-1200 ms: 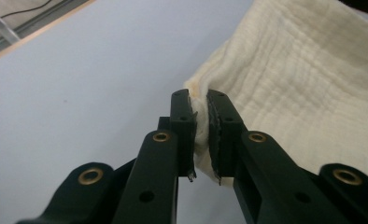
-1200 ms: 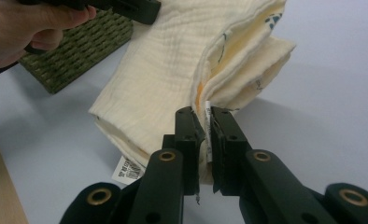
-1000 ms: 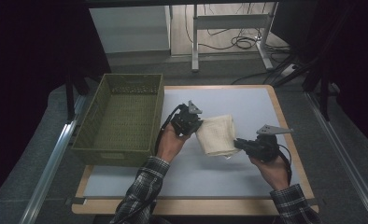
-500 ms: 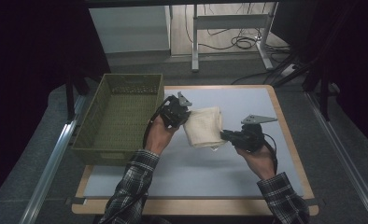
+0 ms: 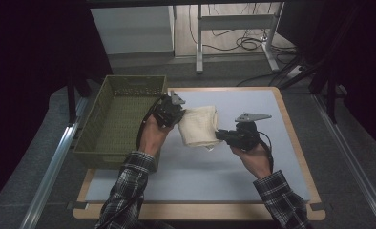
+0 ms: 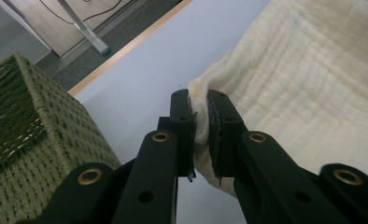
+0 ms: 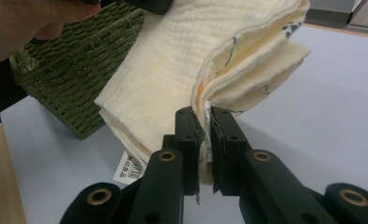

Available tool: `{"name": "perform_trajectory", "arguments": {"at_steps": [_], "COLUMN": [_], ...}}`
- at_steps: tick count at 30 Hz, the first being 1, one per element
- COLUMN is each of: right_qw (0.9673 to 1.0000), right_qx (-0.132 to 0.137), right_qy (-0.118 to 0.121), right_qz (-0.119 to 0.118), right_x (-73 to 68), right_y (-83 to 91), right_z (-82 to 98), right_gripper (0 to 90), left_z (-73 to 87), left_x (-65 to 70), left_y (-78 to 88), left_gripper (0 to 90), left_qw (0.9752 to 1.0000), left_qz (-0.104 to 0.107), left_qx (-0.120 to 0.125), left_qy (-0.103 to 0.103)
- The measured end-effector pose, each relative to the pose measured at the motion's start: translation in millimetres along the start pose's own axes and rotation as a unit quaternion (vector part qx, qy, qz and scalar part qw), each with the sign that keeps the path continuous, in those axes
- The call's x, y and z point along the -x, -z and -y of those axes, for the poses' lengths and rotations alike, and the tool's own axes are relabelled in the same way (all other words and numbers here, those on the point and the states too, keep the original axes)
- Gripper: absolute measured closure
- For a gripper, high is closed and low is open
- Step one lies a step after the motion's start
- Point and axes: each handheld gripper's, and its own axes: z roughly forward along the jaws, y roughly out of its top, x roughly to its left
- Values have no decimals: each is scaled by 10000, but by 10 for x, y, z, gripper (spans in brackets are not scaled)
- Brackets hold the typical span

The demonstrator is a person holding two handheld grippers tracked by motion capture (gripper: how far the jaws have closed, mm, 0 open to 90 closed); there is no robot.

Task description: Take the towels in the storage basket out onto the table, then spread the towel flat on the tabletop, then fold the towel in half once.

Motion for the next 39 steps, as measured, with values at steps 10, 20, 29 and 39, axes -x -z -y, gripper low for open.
{"name": "perform_trajectory", "arguments": {"at_steps": [10,20,29,39], "right_qw": [10000,9999,9997,9991], "right_qx": [58,73,131,202], "right_qy": [50,74,110,187], "right_qz": [-16,-85,-170,-333], "right_x": [-64,-147,-236,-433], "right_y": [-82,-195,-280,-469], "right_z": [-134,-283,-459,-612], "right_gripper": [821,821,821,822], "left_z": [11,40,42,117], "left_x": [-153,-274,-426,-635], "left_y": [115,213,381,556], "left_gripper": [817,817,818,818], "left_qw": [9999,9994,9983,9968], "left_qz": [-141,-286,-481,-715], "left_qx": [77,139,247,261], "left_qy": [49,132,195,242]}}
